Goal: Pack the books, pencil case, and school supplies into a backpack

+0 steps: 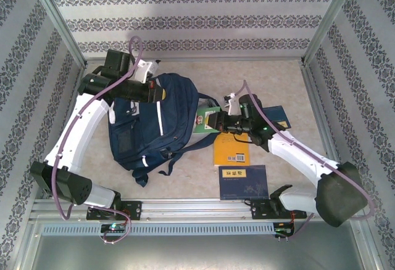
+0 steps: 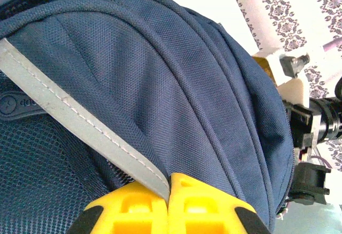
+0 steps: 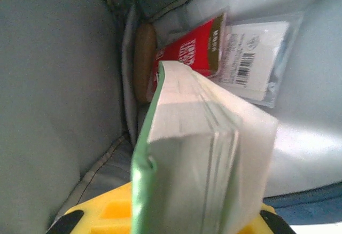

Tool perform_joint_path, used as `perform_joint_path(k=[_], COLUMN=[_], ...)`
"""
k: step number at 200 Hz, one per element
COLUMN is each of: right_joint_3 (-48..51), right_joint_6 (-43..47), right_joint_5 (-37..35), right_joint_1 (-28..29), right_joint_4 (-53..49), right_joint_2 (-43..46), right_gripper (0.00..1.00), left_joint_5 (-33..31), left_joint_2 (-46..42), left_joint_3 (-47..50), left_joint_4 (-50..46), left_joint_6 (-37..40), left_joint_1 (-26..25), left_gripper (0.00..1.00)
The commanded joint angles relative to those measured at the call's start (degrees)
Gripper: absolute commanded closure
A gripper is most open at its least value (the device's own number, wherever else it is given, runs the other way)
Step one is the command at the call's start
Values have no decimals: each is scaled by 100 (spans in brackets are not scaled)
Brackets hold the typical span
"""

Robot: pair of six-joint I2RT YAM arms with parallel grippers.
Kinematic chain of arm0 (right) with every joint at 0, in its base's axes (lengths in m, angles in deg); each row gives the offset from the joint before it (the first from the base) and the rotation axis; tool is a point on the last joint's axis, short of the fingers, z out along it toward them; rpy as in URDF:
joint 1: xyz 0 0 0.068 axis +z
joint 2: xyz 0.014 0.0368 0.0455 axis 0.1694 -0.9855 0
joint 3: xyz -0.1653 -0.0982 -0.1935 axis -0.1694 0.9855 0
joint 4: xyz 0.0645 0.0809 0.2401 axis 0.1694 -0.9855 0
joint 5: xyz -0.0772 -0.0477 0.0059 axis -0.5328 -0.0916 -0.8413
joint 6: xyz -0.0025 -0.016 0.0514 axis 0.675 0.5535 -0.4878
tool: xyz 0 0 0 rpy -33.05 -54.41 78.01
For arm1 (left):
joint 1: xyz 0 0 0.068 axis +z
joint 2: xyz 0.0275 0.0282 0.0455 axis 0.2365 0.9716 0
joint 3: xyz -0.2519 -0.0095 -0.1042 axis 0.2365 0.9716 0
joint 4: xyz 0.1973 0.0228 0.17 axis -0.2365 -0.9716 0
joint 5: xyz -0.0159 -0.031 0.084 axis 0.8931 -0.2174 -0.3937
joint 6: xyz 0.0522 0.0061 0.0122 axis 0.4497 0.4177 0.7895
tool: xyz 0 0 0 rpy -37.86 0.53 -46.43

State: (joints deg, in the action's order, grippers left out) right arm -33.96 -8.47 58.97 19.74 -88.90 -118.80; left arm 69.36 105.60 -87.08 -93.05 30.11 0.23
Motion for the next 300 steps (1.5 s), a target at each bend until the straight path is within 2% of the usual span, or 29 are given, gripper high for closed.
perform_joint_path(k=[1, 38, 116, 149, 181, 221, 276, 300], right_joint_3=[-307, -871, -2123, -2569, -1967, -1069, -1077, -1256], right_joint_6=[-95, -258, -1239, -1328, -1346, -1348, -1314, -1409], right_joint_5=[-5, -536, -1744, -1827, -2069, -1250, 228, 521], right_joint_1=[458, 1286, 2297, 2254, 1753, 1036, 482, 443], right_joint_4=[456, 540, 919, 1088, 1093, 2024, 2945, 3080], right_joint_2=[-219, -814, -2443, -2899, -2547, -2330, -2703, -2864], right_gripper=[100, 100, 100, 100, 100, 100, 100, 100], left_joint_5=[391, 228, -283, -187, 713, 1501, 1946, 2050], left_joint_2=[-141, 378, 1223, 1252, 977, 1010, 1044, 1072], left_joint_3=[-244, -831, -1653, -1476, -837, -652, -669, -705], left_joint_4=[880, 1167, 1386, 1420, 2306, 2845, 3037, 3079], left_joint_6=[173, 185, 518, 593, -77, -426, -456, -522], left_joint_1=[10, 9, 9, 122, 643, 915, 915, 915], left_gripper=[100, 100, 100, 100, 100, 100, 100, 100])
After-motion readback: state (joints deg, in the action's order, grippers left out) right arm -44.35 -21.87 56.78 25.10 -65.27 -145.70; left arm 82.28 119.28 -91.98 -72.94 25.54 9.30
